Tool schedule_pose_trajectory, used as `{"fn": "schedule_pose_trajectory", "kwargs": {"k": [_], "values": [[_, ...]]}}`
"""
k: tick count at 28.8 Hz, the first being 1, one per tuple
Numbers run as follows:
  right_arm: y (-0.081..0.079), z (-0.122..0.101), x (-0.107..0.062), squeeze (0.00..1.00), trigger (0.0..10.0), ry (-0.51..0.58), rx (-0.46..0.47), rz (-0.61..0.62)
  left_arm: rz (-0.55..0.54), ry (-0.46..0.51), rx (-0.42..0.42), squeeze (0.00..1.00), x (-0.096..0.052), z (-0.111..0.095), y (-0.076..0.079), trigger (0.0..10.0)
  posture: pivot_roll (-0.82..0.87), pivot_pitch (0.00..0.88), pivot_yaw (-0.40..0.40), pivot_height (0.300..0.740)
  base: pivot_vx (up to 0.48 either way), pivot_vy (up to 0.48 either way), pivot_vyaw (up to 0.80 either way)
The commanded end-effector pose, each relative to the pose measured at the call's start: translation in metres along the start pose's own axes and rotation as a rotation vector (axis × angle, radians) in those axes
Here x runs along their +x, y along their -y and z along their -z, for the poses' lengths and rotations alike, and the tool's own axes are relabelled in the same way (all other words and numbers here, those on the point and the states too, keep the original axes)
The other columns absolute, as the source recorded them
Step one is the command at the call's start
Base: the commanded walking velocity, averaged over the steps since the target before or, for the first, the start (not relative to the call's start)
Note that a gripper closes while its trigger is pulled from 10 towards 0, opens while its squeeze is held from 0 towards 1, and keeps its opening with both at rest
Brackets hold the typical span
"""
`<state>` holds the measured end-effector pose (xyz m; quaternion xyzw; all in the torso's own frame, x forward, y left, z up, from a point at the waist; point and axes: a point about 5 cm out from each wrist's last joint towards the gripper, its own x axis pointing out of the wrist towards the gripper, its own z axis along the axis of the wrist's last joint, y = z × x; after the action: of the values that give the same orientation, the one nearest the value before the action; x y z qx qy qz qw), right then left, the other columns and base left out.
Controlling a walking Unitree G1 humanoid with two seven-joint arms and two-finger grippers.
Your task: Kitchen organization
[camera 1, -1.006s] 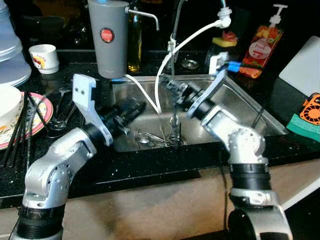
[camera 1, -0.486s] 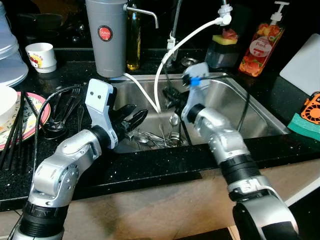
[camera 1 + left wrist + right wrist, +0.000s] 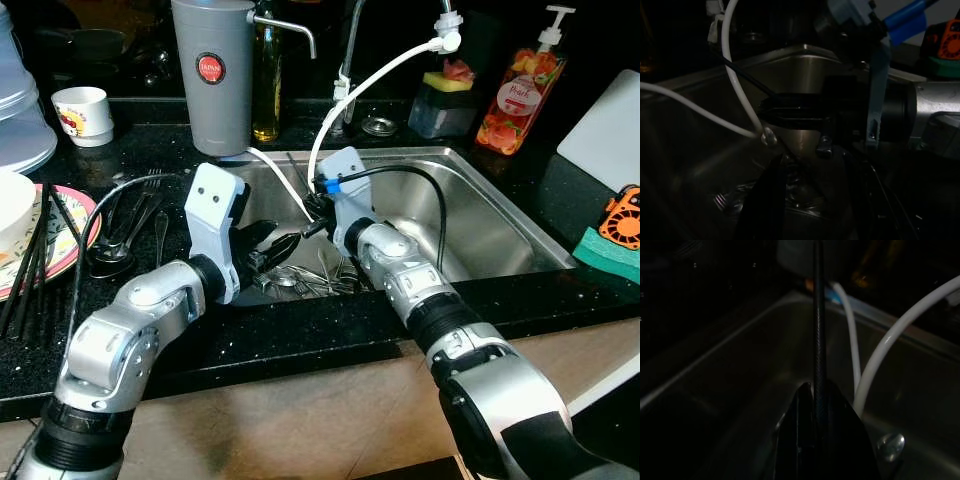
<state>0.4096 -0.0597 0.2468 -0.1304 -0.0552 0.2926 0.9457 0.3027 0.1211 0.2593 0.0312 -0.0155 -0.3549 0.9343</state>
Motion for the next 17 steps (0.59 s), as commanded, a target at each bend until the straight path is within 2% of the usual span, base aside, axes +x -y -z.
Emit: {"fn": "schedule_pose_trajectory", "kwargs": {"k": [1, 4, 6, 8, 11, 13, 15, 17], "values": [[-0.007, 0.026, -0.002, 0.0, 10.0, -0.125, -0.006, -0.042, -0.018, -0.058, 0.029, 0.0, -0.001, -0.001, -0.002, 10.0, -0.02, 0.091, -0.067, 0.74, 0.0, 0.0, 0.0], [-0.009, 0.03, -0.002, 0.0, 10.0, -0.167, -0.034, -0.074, -0.042, -0.129, 0.038, 0.0, -0.002, -0.004, -0.007, 10.0, -0.01, 0.093, -0.07, 0.74, 0.0, 0.0, 0.0], [-0.01, 0.032, -0.002, 0.0, 10.0, -0.183, -0.042, -0.084, -0.077, -0.194, 0.0, 0.0, -0.003, -0.004, -0.01, 10.0, -0.01, 0.093, -0.071, 0.74, 0.0, 0.0, 0.0], [-0.01, 0.031, -0.002, 0.0, 10.0, -0.191, -0.064, -0.089, -0.115, -0.229, 0.022, 0.0, -0.002, -0.008, -0.015, 10.0, -0.01, 0.097, -0.071, 0.74, 0.0, 0.0, 0.0], [-0.007, 0.027, -0.001, 0.0, 10.0, -0.181, -0.092, -0.073, -0.171, -0.219, 0.067, 0.0, 0.0, -0.018, -0.022, 10.0, -0.01, 0.102, -0.073, 0.74, 0.0, 0.0, 0.0], [-0.007, 0.025, -0.001, 0.0, 10.0, -0.177, -0.105, -0.073, -0.183, -0.216, 0.074, 0.0, 0.0, -0.02, -0.025, 10.0, -0.01, 0.104, -0.074, 0.74, 0.0, 0.0, 0.0], [-0.009, 0.025, 0.0, 0.0, 10.0, -0.183, -0.16, -0.092, -0.186, -0.255, 0.13, 0.0, -0.002, -0.019, -0.028, 10.0, -0.01, 0.108, -0.076, 0.74, 0.0, 0.0, 0.0], [-0.011, 0.026, 0.0, 0.0, 10.0, -0.191, -0.192, -0.101, -0.187, -0.28, 0.152, 0.0, -0.003, -0.017, -0.029, 10.0, -0.01, 0.108, -0.076, 0.74, 0.0, 0.0, 0.0]]}}
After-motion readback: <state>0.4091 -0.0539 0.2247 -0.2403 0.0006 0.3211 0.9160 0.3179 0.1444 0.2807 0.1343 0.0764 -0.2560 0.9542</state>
